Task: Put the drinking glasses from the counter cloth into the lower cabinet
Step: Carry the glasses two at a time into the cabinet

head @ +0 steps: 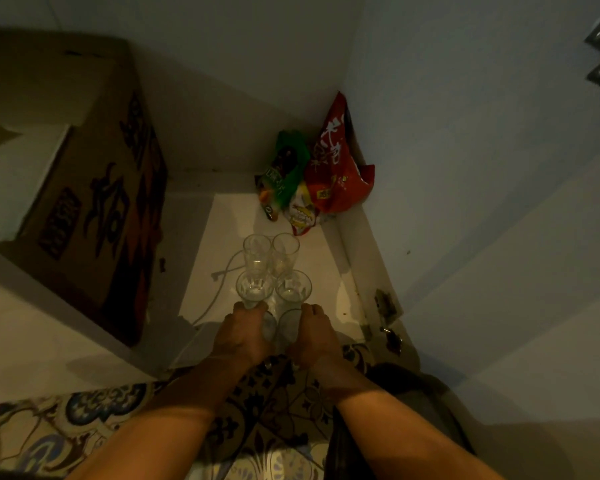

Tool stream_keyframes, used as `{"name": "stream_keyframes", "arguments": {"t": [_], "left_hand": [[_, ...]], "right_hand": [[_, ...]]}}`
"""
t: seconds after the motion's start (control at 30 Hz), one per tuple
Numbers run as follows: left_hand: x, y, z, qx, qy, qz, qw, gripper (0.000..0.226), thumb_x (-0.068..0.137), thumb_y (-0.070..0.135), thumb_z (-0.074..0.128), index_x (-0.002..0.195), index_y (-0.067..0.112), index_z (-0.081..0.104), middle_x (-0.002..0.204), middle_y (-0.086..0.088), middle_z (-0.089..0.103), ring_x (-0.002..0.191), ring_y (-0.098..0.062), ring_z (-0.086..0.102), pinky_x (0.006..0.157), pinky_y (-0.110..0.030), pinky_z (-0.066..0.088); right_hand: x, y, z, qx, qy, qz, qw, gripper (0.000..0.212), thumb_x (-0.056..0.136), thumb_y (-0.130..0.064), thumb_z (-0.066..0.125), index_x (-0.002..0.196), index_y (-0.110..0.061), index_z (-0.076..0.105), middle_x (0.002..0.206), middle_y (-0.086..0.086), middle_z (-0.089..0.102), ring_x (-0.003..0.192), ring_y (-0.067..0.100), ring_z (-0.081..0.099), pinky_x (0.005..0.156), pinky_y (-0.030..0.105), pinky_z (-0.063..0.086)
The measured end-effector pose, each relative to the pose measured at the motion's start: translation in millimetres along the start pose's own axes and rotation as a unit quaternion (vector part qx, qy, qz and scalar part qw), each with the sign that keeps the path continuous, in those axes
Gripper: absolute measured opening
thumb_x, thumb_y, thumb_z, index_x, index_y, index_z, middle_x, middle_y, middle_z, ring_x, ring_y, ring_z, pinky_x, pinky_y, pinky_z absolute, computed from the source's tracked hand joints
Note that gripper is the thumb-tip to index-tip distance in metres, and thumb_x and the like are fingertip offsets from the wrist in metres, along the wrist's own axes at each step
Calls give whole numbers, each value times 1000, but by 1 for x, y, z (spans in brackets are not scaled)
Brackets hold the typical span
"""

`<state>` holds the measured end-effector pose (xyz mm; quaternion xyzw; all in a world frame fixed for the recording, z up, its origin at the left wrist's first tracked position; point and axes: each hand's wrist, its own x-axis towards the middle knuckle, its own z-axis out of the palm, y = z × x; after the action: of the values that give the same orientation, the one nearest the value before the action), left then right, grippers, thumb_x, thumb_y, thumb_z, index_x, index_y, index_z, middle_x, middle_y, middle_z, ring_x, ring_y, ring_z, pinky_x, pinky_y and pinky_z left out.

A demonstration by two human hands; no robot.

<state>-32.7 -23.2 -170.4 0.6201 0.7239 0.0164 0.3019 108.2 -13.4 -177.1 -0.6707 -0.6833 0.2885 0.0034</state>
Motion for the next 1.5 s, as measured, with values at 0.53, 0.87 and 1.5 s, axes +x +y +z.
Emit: {"name": "stream_keyframes", "arguments": {"t": [0.53, 0.87, 1.5], "left_hand": [[15, -10, 3, 2, 0, 24, 1000, 80, 68, 33, 80, 138, 32, 43, 125, -13, 45, 110, -32, 55, 89, -38, 53], [21, -10, 2, 4, 9, 28, 1000, 75, 77, 33, 73, 143, 32, 37, 133, -13, 42, 113, -32, 54, 90, -38, 52], [36, -7, -1, 9, 21, 25, 999, 77, 79, 32, 73, 145, 34, 33, 135, -12, 39, 117, -32, 51, 93, -38, 50]], "right_hand": [[17, 6, 16, 33, 45, -21, 998, 71, 73, -12, 73, 135, -13, 39, 131, 7, 41, 120, 26, 47, 93, 37, 50], [27, 7, 19, 98, 65, -38, 992, 74, 70, -3, 69, 138, -9, 40, 135, 10, 45, 119, 32, 50, 98, 41, 47], [33, 6, 12, 144, 96, -57, 983, 65, 63, 5, 73, 123, -8, 50, 122, 10, 55, 105, 31, 57, 88, 40, 51]]}}
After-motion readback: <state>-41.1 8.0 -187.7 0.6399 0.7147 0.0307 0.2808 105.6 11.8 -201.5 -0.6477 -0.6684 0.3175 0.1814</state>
